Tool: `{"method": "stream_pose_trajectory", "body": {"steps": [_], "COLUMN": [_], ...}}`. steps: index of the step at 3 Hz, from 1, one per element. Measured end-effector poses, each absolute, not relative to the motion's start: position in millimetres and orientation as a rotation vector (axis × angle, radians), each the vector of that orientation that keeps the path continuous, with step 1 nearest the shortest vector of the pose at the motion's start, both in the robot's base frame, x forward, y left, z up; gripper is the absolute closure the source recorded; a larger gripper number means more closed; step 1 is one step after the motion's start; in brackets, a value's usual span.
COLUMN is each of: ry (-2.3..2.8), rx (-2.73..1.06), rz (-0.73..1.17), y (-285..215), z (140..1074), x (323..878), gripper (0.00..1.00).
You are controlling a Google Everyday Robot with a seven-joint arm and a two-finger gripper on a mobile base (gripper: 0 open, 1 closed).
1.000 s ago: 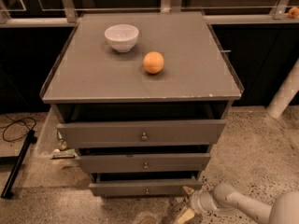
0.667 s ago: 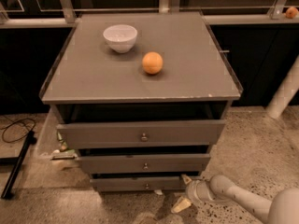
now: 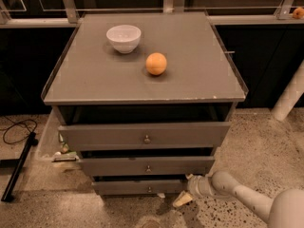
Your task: Close bottom drawer
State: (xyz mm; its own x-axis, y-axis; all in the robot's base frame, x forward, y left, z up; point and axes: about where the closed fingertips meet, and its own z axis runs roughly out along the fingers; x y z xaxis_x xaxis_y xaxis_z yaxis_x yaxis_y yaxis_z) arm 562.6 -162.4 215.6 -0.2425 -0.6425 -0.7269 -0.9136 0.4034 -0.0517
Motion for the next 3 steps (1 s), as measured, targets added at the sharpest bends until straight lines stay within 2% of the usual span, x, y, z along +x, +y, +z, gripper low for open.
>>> {"method": "stream_pose_trajectory", "body": {"steps": [1,3], "ry": [2.025,2.207], "rx": [-1.319,-1.177], "rz": [0.553,0.601], "y": [-174.1,-240.5], "z": [213.6,229.2], "x": [529.6,426.6], "gripper": [0.00,0.00]}}
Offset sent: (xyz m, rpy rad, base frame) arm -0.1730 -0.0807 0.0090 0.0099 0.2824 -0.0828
